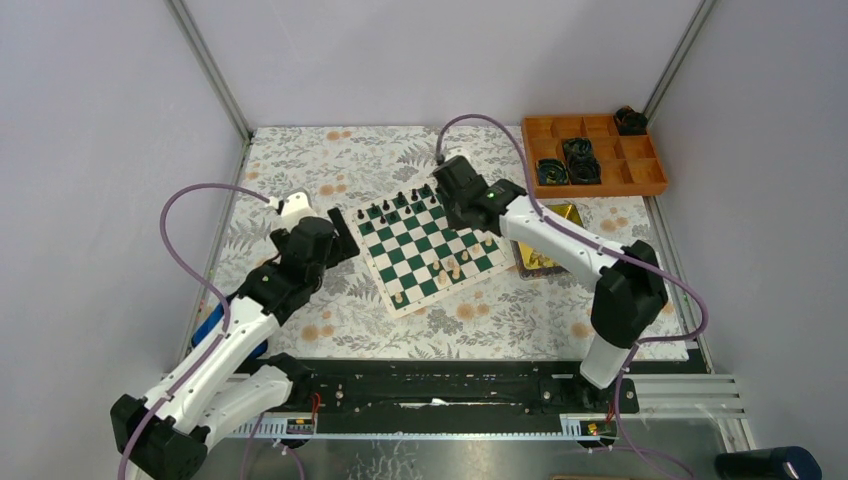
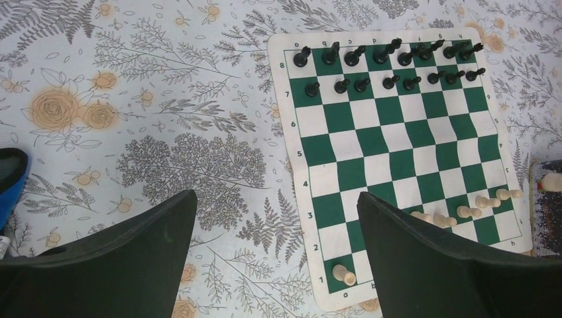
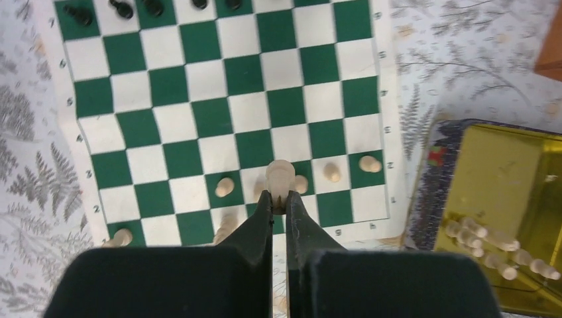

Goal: Set up the chess pieces on the board
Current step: Place the chess piece on the chessboard.

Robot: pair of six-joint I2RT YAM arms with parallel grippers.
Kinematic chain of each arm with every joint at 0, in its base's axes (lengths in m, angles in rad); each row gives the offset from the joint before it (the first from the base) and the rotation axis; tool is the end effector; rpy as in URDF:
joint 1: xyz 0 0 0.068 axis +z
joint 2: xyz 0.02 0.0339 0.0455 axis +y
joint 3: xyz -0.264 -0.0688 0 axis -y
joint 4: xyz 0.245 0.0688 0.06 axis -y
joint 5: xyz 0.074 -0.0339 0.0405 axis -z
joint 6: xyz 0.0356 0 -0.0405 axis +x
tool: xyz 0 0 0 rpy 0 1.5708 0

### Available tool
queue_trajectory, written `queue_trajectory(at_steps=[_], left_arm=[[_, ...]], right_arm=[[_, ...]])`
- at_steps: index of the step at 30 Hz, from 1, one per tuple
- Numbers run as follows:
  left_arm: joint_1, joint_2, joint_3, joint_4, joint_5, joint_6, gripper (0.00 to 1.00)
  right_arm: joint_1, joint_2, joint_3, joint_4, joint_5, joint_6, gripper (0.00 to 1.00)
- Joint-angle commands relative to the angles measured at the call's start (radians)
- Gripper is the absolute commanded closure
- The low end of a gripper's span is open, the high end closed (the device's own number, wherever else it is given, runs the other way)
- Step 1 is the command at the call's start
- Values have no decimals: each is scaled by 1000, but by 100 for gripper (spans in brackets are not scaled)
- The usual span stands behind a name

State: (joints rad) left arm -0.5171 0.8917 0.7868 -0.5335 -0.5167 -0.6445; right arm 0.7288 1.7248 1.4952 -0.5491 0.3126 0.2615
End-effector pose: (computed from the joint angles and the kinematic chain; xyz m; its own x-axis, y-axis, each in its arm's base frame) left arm 0.1725 -0.0779 0.2904 -0.4651 -0.3364 -0.8188 -0.2433 0.9379 -0.2471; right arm 0.2979 0.2512 0.3013 -0.6277 -0.2306 -0.7435 -0.3190 0.9475 -0.0246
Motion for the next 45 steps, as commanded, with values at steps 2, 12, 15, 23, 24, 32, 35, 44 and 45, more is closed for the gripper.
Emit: queue_trajectory(at_steps=[2, 12, 15, 23, 24, 32, 35, 44, 45], left_arm=[[-3, -31, -7, -49, -40, -34, 1], [-3, -88, -26, -95, -49, -66, 1], [-3, -100, -30, -98, -49, -70, 1], [-3, -121, -42, -109, -46, -68, 1], [-3, -125, -44, -109, -46, -66, 1], [-3, -134, -48, -109, -39, -54, 1], [-4, -138, -49, -109, -36, -51, 1], [-7, -143, -52, -108, -31, -50, 1], [-7, -143, -52, -108, -31, -50, 1]], right_arm=[[81, 34, 38, -25, -25, 5, 100], [239, 115, 64, -35, -78, 16, 100], [282, 156, 73, -33, -94, 23, 100], [354, 231, 87, -34, -99, 42, 100], [358, 237, 84, -33, -97, 44, 100], [362, 268, 75, -63, -63, 71, 100], [362, 276, 70, -69, -52, 75, 100], [351, 286, 54, -71, -39, 96, 100], [346, 282, 42, -65, -42, 97, 100]])
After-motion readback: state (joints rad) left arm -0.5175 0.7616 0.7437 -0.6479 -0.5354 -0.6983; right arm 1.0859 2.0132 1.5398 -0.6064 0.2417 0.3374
